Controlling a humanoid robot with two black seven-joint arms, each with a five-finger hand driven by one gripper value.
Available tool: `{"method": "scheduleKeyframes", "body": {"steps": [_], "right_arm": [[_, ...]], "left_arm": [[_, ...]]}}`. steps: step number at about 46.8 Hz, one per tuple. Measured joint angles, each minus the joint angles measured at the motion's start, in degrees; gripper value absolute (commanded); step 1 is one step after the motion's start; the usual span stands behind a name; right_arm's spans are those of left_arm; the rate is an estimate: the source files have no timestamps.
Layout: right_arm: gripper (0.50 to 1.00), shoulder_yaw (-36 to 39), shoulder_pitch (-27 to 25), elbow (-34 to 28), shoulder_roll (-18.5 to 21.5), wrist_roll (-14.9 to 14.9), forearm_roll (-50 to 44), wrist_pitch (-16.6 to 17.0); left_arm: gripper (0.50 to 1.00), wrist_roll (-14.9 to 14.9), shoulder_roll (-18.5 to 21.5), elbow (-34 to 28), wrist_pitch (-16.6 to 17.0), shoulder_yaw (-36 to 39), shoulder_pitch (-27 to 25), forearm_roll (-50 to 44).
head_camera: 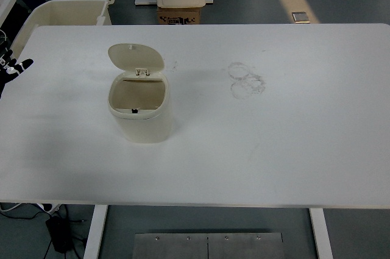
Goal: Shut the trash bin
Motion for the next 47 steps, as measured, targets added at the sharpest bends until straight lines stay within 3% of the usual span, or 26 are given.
{"method": "scheduleKeyframes", "body": {"steps": [47], "right_arm": [[0.991,0.0,0.07,0.0,0.0,-0.08,0.02,0.0]], "left_arm": [[1.0,0.0,-0.05,-0.07,0.42,-0.36,-1.3,-0.53]]}}
